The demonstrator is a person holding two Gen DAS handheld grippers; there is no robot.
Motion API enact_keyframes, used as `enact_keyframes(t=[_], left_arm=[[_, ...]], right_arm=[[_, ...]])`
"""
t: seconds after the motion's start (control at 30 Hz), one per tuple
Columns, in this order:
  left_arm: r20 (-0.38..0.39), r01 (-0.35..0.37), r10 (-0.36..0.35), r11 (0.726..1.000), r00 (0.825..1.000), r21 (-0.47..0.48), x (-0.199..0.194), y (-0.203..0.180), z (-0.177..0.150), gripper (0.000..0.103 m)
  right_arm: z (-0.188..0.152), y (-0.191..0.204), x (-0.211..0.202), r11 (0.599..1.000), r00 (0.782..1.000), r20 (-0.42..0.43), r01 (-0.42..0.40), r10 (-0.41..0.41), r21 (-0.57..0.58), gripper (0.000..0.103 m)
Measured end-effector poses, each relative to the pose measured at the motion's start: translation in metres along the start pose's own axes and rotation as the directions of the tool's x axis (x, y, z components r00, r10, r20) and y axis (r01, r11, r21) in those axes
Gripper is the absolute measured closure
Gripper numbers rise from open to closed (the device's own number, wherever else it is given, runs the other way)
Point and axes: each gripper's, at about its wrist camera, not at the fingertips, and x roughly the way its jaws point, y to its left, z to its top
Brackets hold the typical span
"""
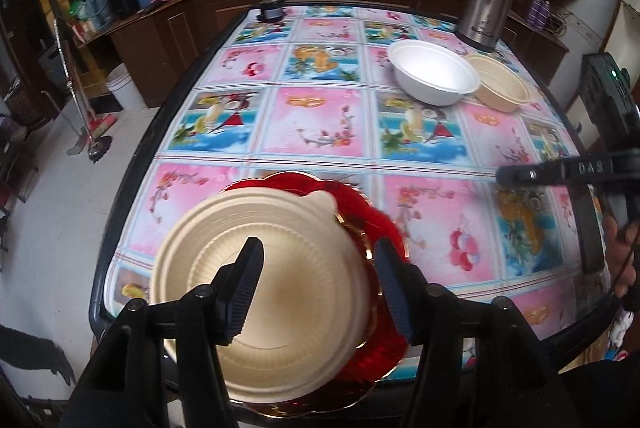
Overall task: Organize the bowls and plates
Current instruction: 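Move the left gripper to the white foam bowl and grasp its rim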
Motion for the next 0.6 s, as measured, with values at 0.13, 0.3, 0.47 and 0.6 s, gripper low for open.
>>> enact_keyframes(t=[0.13,0.3,0.47,0.6], left_arm=[[-0.015,0.024,-0.023,0.999,1.000,0.046,0.003,-0.020,0.008,0.039],[-0.039,0.147,-0.146,0.989,0.989,0.026,0.005,-0.039,0.041,0.038],[-0.058,0.228,-0.229,0.973,0.972,-0.023,0.022,-0.054,0.100,0.027],[-0.086,0.243,-0.246,0.969,0.965,-0.040,0.051,-0.064,0.143,0.018]], right_arm=[[0.022,-0.011,-0.016,0.999,0.999,0.034,0.031,-0.031,-0.004,0.090],[0.060,-0.022,-0.028,0.998,0.996,0.064,0.052,-0.054,0.025,0.090],[0.094,-0.041,-0.035,0.990,0.992,0.105,0.060,-0.074,0.127,0.072],[0.108,-0.062,-0.043,0.976,0.984,0.140,0.084,-0.114,0.200,0.054]])
